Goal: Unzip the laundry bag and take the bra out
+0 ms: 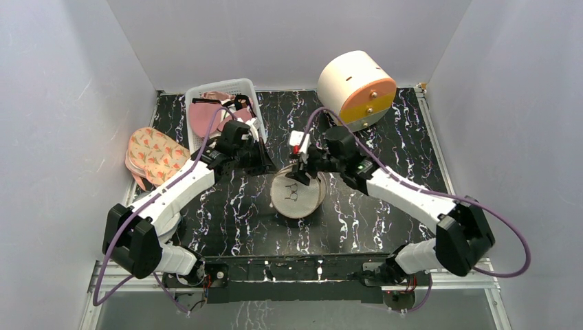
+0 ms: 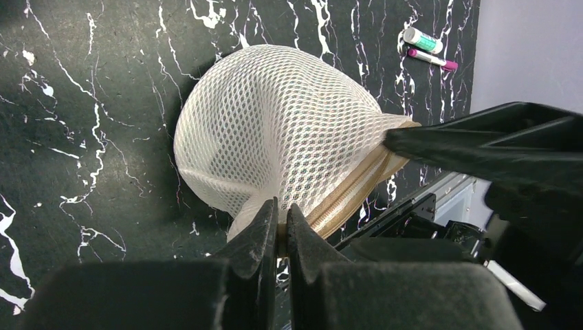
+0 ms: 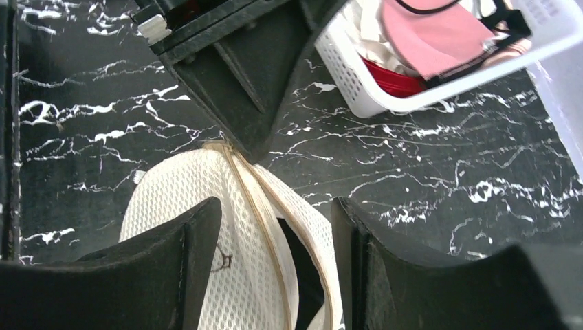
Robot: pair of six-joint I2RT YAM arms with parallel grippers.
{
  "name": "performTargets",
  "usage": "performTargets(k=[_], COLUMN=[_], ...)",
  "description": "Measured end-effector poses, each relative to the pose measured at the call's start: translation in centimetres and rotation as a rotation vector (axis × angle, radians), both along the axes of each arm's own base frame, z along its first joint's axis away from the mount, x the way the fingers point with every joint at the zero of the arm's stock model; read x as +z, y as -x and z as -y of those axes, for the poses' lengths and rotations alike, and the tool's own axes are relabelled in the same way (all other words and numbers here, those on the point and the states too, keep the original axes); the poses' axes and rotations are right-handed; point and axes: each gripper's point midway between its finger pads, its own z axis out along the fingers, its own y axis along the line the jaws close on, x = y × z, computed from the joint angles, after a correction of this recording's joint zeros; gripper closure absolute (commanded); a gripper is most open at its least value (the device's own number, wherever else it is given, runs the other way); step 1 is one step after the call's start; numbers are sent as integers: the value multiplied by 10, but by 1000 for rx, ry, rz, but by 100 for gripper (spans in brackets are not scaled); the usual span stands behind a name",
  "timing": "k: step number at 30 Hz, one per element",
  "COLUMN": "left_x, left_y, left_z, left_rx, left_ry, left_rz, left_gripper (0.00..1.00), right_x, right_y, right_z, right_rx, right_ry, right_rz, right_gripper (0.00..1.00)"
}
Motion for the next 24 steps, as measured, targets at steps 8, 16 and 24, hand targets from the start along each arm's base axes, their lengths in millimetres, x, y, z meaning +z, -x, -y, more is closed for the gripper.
performTargets(k=[8, 16, 24], left_x=[6, 4, 15], left_y=[0, 1, -10], left_z=[2, 0, 4], left_rx=[-12, -5, 51], left_ry=[6, -4, 34], left_rz=[2, -4, 42], left_gripper=[100, 100, 100], right_x=[-29, -40, -28], right_y=[10, 4, -10], right_z=[-33, -37, -7], right_rx=[153, 117, 57], right_ry=[121, 162, -1], right_rz=[37, 57, -47], right_gripper=[67, 93, 100])
